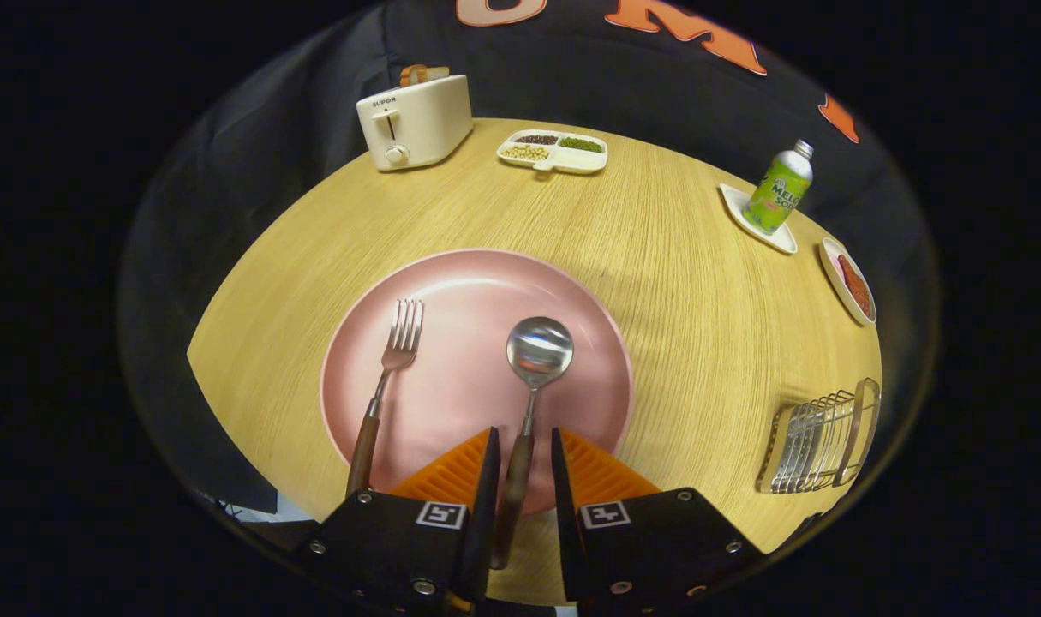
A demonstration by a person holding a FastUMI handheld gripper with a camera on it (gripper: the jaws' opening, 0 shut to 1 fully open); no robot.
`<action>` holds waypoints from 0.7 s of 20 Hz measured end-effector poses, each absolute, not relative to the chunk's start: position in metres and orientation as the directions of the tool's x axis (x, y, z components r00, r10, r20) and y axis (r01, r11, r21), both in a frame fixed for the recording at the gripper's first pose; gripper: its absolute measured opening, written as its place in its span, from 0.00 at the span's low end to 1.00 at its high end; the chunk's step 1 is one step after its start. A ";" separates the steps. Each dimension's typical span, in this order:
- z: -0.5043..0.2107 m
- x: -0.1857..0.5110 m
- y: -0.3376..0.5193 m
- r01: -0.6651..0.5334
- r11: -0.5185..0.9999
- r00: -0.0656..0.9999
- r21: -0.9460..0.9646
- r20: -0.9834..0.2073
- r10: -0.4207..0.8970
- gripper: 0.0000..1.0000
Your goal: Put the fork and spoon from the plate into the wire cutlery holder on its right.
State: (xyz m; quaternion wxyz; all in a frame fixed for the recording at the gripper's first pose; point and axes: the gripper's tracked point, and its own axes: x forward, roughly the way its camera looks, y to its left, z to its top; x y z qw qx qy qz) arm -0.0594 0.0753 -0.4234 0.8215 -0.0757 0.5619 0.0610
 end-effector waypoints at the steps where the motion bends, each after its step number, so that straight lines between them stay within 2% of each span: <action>1: -0.426 -0.059 0.077 -0.184 0.982 0.358 -0.050 -0.934 0.020 0.29; 3: -0.433 -0.060 0.071 -0.179 0.982 0.337 -0.066 -0.942 -0.002 0.18; 5: -0.434 -0.058 0.070 -0.172 0.983 0.326 -0.063 -0.945 -0.004 0.13; 10: -0.432 -0.057 0.069 -0.152 0.987 0.323 -0.045 -0.947 0.006 0.06; 14: -0.412 -0.050 0.070 -0.147 0.989 0.382 -0.025 -0.923 0.034 0.05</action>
